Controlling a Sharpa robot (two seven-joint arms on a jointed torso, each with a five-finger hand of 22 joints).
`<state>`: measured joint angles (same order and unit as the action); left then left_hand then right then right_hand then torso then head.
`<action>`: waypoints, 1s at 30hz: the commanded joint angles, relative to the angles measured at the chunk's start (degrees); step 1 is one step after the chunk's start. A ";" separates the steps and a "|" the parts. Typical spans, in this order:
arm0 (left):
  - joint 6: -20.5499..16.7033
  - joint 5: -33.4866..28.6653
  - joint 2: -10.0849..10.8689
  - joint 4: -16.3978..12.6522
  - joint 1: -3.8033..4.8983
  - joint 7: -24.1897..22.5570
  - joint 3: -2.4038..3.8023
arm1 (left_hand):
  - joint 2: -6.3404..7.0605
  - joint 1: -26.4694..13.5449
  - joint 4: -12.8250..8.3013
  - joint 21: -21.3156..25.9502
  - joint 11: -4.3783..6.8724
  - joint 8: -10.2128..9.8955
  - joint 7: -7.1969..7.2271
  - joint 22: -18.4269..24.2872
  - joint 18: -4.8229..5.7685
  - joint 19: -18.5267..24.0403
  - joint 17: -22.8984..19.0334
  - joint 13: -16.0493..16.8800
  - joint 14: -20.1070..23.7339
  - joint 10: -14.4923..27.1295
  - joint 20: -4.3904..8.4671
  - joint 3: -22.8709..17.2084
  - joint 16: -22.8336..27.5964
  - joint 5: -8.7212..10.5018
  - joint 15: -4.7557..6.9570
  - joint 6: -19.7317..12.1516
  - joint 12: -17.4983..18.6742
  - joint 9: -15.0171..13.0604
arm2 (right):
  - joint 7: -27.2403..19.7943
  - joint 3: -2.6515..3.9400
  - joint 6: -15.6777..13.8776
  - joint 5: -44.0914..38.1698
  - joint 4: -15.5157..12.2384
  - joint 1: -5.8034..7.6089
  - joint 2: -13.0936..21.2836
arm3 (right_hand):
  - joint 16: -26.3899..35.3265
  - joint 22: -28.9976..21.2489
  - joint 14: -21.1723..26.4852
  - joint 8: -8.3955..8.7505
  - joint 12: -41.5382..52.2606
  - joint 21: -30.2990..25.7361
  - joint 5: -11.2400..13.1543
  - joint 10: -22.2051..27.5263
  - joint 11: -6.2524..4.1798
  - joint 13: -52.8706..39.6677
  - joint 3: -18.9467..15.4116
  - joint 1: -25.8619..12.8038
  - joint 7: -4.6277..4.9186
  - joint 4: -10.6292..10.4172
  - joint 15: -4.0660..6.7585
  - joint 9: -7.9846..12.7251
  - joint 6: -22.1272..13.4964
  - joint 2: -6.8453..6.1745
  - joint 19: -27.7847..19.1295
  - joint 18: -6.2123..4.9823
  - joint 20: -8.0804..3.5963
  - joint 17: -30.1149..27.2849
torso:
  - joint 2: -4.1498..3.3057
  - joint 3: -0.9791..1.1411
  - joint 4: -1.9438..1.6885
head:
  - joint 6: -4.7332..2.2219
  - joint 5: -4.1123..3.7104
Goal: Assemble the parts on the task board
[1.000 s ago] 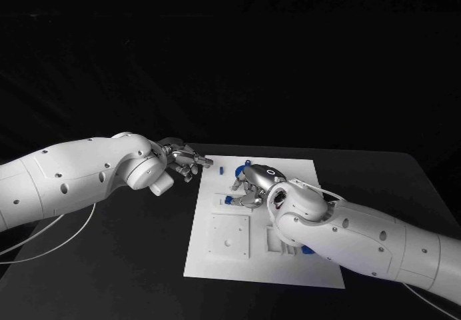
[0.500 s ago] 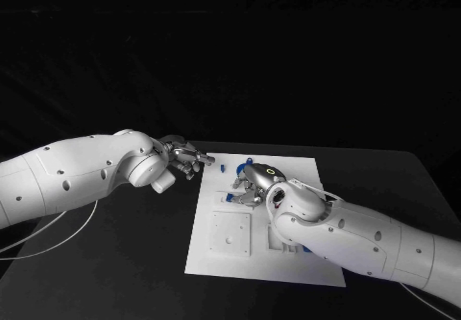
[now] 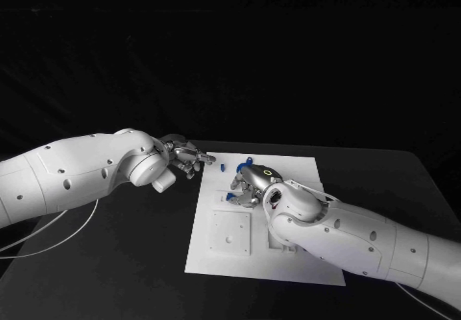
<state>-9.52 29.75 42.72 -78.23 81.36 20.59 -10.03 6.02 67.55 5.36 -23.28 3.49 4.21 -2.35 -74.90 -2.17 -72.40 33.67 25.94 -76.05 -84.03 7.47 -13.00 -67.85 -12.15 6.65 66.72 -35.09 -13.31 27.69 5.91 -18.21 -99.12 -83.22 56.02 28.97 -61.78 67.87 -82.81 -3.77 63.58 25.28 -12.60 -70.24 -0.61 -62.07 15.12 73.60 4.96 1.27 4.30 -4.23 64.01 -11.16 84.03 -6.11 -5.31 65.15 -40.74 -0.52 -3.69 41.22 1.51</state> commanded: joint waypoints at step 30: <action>0.92 -0.22 -0.53 0.14 0.14 -0.53 -0.10 | 0.09 0.19 0.36 0.39 -0.29 0.32 -0.02 -0.97 0.97 -0.63 0.02 -0.09 -0.17 -2.05 0.02 0.06 0.18 0.28 -0.17 -0.33 0.25 0.10 | -1.06 -1.29 1.93 -0.27 1.71 -0.41 -0.92 | 0.13 -0.13 -0.53 0.14 0.14 0.96 1.49 -0.43 -0.61 -0.62 11.61 -0.93 -0.66 4.13 0.37 -0.06 3.38 1.71 2.31 1.16 -0.59 0.47 | 0.02 0.03 0.12 | 0.45 0.25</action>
<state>-9.34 29.76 42.34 -78.04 81.36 20.59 -10.15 6.02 67.55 5.35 -23.28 3.49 4.17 -2.35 -74.94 -2.18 -72.81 33.68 25.95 -76.05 -84.03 7.47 -13.00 -67.85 -12.15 6.65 66.72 -35.09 -13.26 26.96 4.84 -17.50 -99.12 -81.72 55.87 28.10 -61.78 67.66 -83.02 -3.63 63.58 26.15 -11.10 -70.67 -1.03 -62.66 26.43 72.55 4.34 5.34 4.51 -4.12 67.12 -9.92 83.91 -6.12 -5.42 65.55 -40.70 -0.48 -3.52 41.64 1.80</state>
